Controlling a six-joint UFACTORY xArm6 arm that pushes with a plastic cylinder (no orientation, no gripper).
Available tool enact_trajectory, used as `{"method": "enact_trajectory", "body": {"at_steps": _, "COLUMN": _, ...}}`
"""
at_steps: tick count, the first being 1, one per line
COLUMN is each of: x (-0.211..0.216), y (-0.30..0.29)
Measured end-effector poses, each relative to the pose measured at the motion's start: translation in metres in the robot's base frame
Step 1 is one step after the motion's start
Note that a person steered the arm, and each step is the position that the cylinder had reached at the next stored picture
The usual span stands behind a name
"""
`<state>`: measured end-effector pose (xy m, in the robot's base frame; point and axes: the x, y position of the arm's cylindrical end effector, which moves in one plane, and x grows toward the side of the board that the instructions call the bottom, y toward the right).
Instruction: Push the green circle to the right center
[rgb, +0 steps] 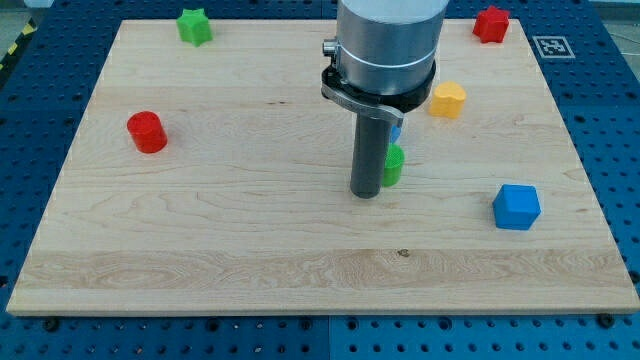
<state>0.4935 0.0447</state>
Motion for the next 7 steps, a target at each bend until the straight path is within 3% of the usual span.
{"method": "enact_trajectory", "body": {"at_steps": 1, "x": -0.017, "y": 0.000}}
{"method": "enact_trajectory", "body": {"at_steps": 2, "x": -0.017, "y": 0.024}}
{"method": "enact_trajectory", "body": {"at_steps": 7, "x": -0.027, "y": 0.027}}
